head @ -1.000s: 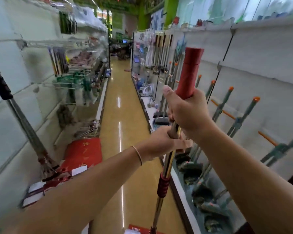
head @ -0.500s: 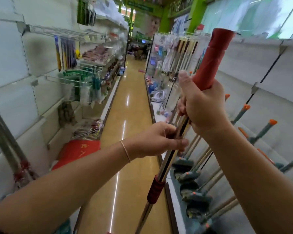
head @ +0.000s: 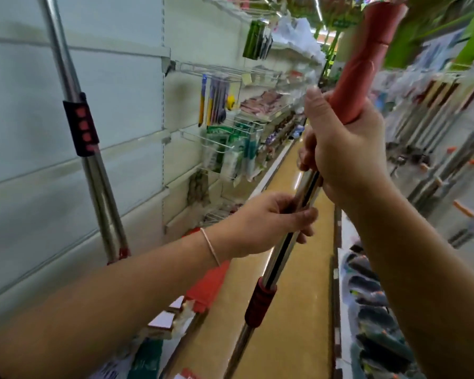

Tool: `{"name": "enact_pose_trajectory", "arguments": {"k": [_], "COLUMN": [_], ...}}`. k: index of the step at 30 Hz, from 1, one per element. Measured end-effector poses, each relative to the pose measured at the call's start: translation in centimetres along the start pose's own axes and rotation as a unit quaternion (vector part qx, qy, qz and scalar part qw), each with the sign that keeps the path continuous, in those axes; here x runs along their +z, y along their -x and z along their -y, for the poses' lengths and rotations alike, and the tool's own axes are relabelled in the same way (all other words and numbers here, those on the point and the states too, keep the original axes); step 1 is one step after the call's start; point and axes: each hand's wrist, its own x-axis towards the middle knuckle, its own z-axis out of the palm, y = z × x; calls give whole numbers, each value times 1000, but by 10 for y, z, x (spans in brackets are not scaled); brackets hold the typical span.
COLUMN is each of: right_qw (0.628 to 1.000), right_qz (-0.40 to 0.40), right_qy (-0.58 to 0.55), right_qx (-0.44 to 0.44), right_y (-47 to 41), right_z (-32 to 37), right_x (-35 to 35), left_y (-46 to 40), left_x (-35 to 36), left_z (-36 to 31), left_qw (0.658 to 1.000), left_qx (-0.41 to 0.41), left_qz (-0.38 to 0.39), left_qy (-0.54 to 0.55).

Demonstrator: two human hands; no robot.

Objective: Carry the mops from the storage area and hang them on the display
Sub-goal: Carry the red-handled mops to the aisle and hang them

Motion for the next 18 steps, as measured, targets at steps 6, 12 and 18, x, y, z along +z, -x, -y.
{"name": "enact_pose_trajectory", "arguments": {"k": [6,12,18], "right_qw": [993,974,950], "right_qz": [73,167,255], "right_qy": [-90,-153,-178], "right_qx": [-3,-9,-24], "right_y": [-44,-79,-93], "right_z": [-33,-49,-59], "right_x": [12,20,32], "left_y": [-22,-41,-41], "left_x": [-10,-5,-19], "left_z": [5,7,0], "left_qw": [990,957,935], "left_qx": [-10,-20,-53], "left_qz": [-140,-287,-341], "left_qy": [-1,-21,-76]}}
